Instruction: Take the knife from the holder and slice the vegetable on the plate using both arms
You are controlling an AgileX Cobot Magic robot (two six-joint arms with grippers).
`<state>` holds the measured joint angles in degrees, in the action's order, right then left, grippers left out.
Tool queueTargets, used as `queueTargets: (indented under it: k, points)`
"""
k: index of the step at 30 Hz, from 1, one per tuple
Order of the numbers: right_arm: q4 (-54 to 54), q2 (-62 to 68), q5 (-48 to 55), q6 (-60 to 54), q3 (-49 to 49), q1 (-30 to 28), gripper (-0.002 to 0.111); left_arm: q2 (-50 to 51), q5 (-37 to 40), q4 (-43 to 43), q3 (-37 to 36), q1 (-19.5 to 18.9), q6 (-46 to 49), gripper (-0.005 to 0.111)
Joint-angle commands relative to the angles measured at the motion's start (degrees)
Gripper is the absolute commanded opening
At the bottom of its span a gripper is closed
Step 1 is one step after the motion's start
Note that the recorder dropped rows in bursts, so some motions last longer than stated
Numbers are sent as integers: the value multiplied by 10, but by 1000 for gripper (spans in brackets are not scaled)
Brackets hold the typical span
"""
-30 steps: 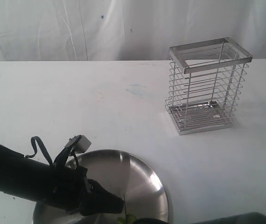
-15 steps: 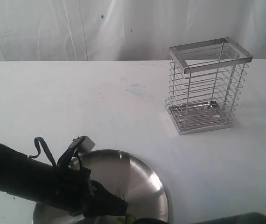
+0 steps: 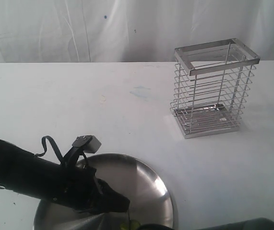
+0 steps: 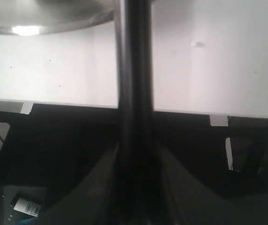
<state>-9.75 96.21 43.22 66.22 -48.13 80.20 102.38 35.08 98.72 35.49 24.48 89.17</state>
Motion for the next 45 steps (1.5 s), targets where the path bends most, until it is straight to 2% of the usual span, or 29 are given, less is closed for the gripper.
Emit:
queueTargets:
  k: [1, 12, 17, 21, 24, 45]
  points:
    - [3, -7, 0, -6, 3, -2, 0, 0, 6, 12, 6, 3, -3, 0]
    - [4, -7, 1, -16, 3, -2, 0, 22, 43, 12, 26, 3, -4, 0]
    - [5, -7, 1, -16, 3, -2, 0, 24, 9, 12, 27, 6, -5, 0]
    - [6, -7, 0, -16, 3, -2, 0, 40, -26, 12, 27, 49, 13, 0]
    - [6, -7, 0, -16, 3, -2, 0, 47, -102, 12, 27, 77, 14, 0]
    - [5, -7, 30, -1, 3, 3, 0, 57, -125, 12, 27, 82, 19, 0]
